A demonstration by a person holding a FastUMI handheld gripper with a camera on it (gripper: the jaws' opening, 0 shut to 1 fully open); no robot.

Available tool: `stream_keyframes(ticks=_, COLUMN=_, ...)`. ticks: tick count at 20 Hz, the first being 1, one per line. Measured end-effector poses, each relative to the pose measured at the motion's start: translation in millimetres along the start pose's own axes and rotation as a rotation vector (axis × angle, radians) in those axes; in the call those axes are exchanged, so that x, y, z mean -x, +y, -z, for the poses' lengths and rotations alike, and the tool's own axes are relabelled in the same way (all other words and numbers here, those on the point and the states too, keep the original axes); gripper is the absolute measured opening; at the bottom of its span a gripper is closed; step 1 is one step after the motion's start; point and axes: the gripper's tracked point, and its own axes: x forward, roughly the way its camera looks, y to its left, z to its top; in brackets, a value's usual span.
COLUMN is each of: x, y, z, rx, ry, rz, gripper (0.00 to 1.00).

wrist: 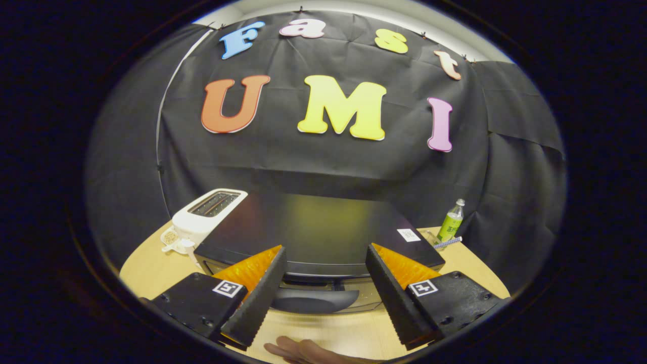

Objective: Open the toaster oven, put the food inside, and close the toaster oven door.

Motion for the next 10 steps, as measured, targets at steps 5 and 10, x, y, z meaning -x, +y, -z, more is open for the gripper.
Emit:
stream_keyframes(ticks=5, x=3, y=1, z=3, rx=-0.035, ry=-0.023, rz=0.001, gripper=1.00)
stream_keyframes(ticks=10, x=8, y=17, z=26, rx=-0.026, ry=0.021, rz=-0.046, gripper=1.00)
